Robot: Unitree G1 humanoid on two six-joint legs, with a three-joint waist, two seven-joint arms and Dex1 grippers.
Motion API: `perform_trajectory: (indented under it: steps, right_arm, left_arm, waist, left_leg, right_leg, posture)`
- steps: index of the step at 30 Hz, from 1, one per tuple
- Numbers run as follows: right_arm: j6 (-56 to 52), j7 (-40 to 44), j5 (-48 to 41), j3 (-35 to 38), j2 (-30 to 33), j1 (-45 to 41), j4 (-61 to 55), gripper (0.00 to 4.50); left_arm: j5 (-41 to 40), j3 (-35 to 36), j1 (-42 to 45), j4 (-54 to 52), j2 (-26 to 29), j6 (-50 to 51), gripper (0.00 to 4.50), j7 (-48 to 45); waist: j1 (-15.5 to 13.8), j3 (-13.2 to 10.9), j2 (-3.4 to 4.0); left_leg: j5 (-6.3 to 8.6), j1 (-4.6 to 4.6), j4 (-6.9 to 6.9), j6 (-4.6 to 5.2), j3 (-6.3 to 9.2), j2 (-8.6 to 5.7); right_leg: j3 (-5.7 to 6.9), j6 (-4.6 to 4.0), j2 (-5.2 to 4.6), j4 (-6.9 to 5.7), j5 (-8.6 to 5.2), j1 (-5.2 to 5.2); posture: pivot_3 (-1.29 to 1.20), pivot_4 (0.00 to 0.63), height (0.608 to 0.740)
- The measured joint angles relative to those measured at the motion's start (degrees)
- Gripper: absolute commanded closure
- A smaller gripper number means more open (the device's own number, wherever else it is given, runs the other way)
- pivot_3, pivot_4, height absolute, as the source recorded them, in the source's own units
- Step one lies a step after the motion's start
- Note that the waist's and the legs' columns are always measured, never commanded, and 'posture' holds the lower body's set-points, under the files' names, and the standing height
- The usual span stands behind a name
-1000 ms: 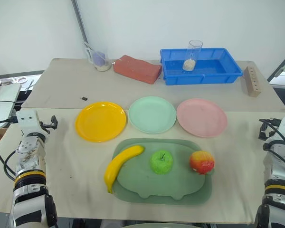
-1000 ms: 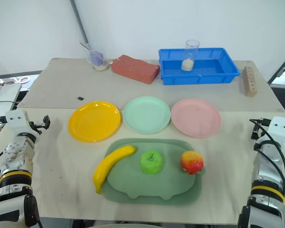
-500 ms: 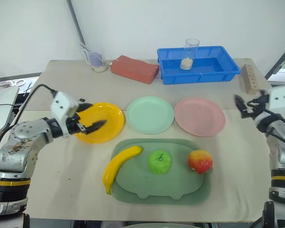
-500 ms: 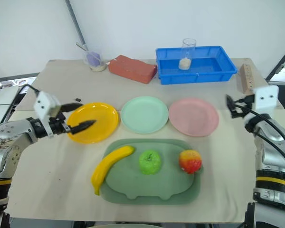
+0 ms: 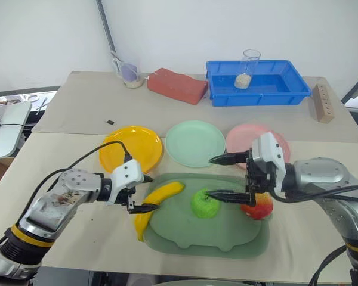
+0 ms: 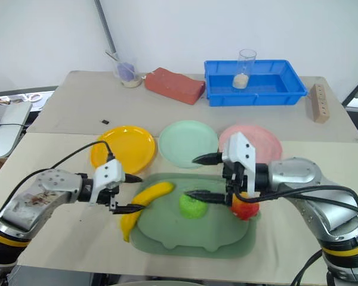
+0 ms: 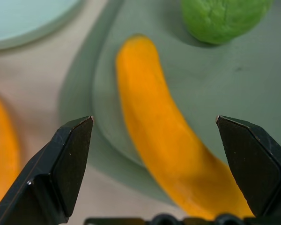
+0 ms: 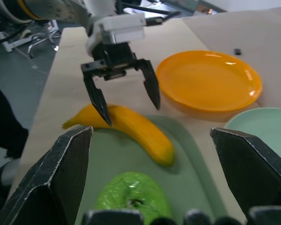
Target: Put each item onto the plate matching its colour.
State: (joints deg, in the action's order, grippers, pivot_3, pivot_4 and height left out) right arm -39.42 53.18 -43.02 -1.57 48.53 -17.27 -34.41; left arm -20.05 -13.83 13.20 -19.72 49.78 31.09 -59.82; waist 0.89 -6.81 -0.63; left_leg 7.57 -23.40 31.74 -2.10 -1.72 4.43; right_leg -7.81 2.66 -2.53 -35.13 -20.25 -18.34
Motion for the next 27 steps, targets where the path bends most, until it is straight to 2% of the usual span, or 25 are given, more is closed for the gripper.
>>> perform_trajectory:
  steps: [2,5,10,17,22,27]
  right_arm:
    - [-0.47,-0.16,-0.14,-0.04,0.00,-0.02,-0.90,0.04]
    - [-0.75,-0.50,-0.11,-0.12,0.00,-0.02,-1.53,0.00]
    - [-0.98,-1.17,0.09,-0.12,-0.27,-0.48,-1.52,0.00]
    - [-1.03,-2.13,0.04,-0.11,-1.24,-2.11,-1.50,0.00]
    - [-1.49,-3.31,-0.17,-0.05,-2.16,-4.12,-1.02,0.00]
    - [-2.54,-9.53,1.03,-0.49,-7.61,-11.23,0.82,0.00]
  left_arm:
    - [1.78,-1.28,0.02,0.89,-0.54,-0.87,0.00,-0.21]
    - [3.31,-2.06,0.06,2.41,-1.32,-1.89,0.79,-0.21]
    - [5.78,-2.30,0.27,3.90,-2.70,-2.59,3.14,0.36]
    - [6.29,-1.57,2.33,4.38,-4.71,-0.72,3.20,1.63]
    - [2.86,5.63,8.80,7.73,-6.35,3.54,3.20,3.97]
    - [4.53,10.60,19.50,22.74,-9.72,3.34,3.20,11.38]
  waist:
    - [-0.01,-0.02,-0.05]
    - [0.01,-0.04,-0.07]
    - [-0.03,-0.04,-0.08]
    - [-0.06,-0.04,-0.08]
    - [-0.04,-0.04,-0.07]
    - [0.04,0.02,0.02]
  left_leg:
    - [0.02,0.02,0.00,0.04,0.00,0.01]
    - [0.03,0.04,-0.01,0.06,0.01,0.03]
    - [0.03,0.04,0.00,0.06,0.00,0.03]
    - [0.02,0.02,0.01,0.06,0.01,0.03]
    - [0.02,0.01,0.04,0.07,0.05,0.03]
    - [0.02,0.06,0.07,0.08,0.16,0.01]
  right_leg:
    - [0.01,0.00,0.01,-0.04,0.00,-0.01]
    - [0.02,0.00,0.03,-0.05,0.01,-0.01]
    - [0.03,0.00,0.03,-0.05,0.01,0.00]
    - [0.07,0.01,0.04,-0.07,0.02,0.00]
    - [0.14,0.05,0.04,-0.09,0.03,-0.01]
    - [0.18,0.11,0.11,-0.19,0.05,-0.02]
  posture:
    - [0.00,0.150,0.740]
    - [0.00,0.150,0.740]
    - [0.00,0.150,0.740]
    - [0.00,0.150,0.740]
    - [0.00,0.150,0.740]
    - [0.00,0.150,0.740]
